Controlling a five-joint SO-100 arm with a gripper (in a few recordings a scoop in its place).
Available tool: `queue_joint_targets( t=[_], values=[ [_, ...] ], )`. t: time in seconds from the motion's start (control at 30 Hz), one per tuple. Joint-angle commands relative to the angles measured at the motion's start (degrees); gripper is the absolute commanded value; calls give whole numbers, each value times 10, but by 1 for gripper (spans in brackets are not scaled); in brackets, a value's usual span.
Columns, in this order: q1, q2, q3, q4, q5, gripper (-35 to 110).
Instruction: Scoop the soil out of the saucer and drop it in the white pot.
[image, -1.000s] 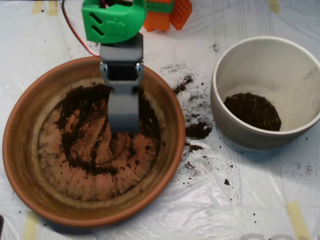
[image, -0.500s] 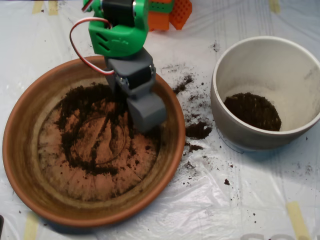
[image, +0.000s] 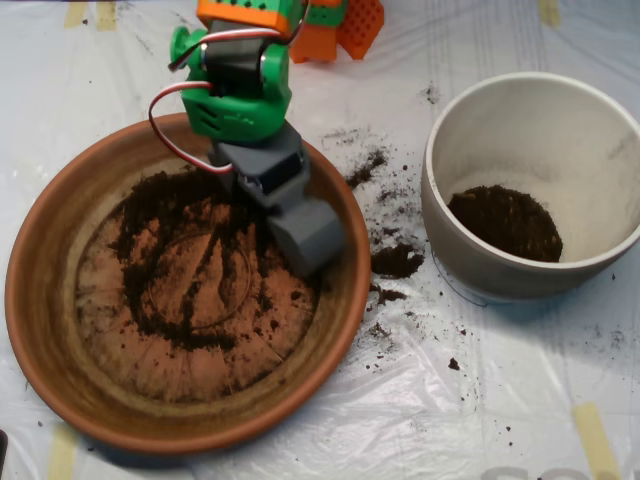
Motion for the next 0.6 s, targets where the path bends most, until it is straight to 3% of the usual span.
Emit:
queue_joint_targets(
  t=[0.0, 0.57],
  values=[
    [19, 11, 4, -17, -15, 38],
    [55, 130, 185, -120, -98, 26]
  ],
)
